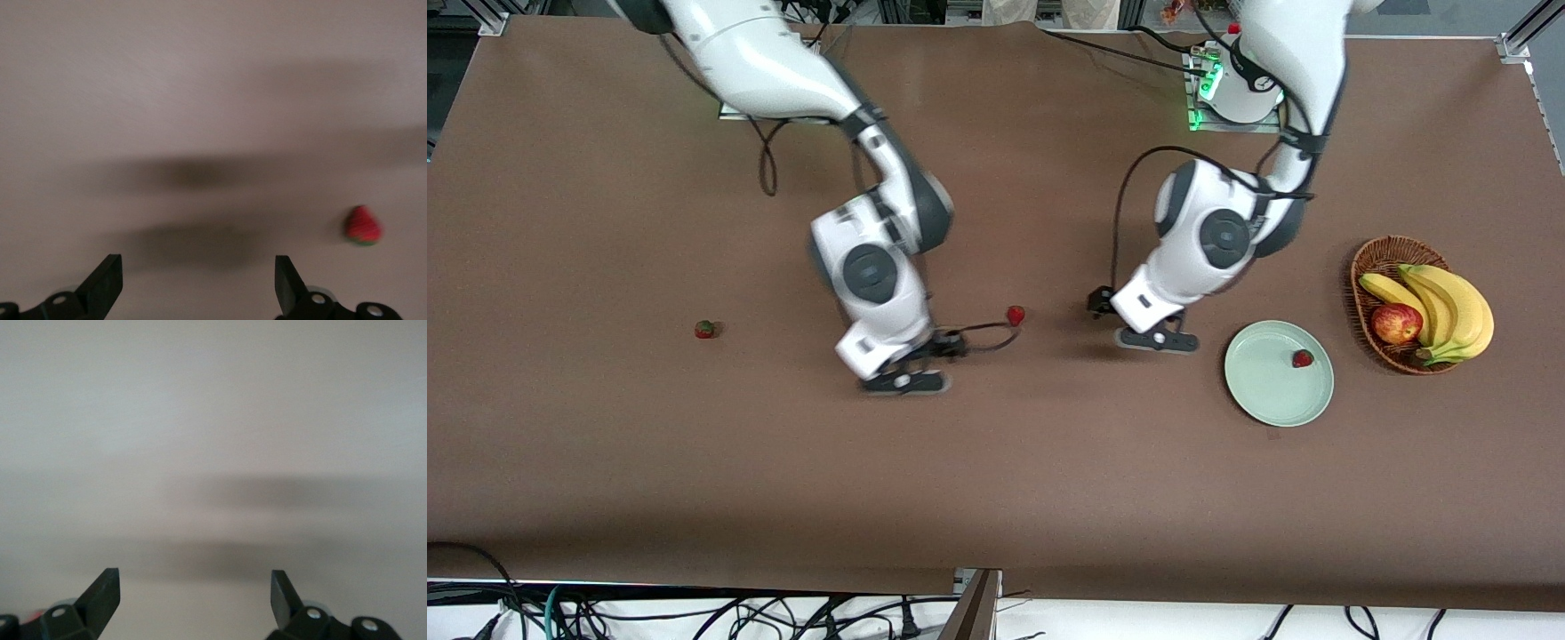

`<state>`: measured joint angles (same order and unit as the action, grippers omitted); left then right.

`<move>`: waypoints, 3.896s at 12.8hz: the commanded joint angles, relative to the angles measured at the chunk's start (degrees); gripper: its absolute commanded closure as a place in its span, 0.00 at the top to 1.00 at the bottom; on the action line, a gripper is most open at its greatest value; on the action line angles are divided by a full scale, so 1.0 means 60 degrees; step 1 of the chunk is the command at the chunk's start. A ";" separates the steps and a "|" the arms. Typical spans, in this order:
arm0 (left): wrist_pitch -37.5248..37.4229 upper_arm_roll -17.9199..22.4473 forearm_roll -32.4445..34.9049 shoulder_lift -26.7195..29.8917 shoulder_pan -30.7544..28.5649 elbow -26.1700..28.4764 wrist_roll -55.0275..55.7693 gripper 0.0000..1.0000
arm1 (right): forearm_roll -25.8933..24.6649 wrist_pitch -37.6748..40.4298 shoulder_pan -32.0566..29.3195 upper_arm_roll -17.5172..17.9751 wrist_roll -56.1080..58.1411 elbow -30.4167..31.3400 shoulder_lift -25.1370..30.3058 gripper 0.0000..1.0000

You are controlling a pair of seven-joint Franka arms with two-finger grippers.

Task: Collect all strawberries into plate
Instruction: 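Set the second strawberry mid-table with the right gripper while the left gripper returns, then grasp the second strawberry with the left gripper while the right gripper reaches the last, then place the strawberry on the plate with the left gripper while the right gripper grasps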

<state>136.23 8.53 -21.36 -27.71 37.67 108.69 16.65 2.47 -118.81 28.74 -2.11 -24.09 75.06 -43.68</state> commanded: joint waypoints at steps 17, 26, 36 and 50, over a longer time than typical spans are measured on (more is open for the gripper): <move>-0.0028 -0.0118 0.1508 -0.3410 0.1705 -0.3495 0.4197 0.05 | -0.0016 -0.1131 -0.3574 -0.0923 0.5743 0.4437 0.1273 1.00; -0.0962 -0.0147 0.1494 -0.1991 0.0609 -0.3028 0.2459 0.00 | -0.0016 -0.1452 -0.3574 -0.1260 0.5773 0.6034 0.2064 0.97; -0.1450 0.0642 0.1963 0.0254 -0.3069 -0.0097 -0.5335 0.00 | 0.0043 -0.1643 -0.3560 -0.1260 0.5598 0.5947 0.2021 0.40; -0.1566 0.0717 0.2535 0.0969 -0.2925 0.0240 -0.4991 1.00 | 0.0146 -0.1511 0.1254 -0.0250 -0.3942 0.1544 0.0326 0.21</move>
<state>128.17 12.68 -5.49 -25.68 18.29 107.90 -15.51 2.80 -128.41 31.77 -3.40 -38.05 92.43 -35.88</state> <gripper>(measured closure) 0.000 0.656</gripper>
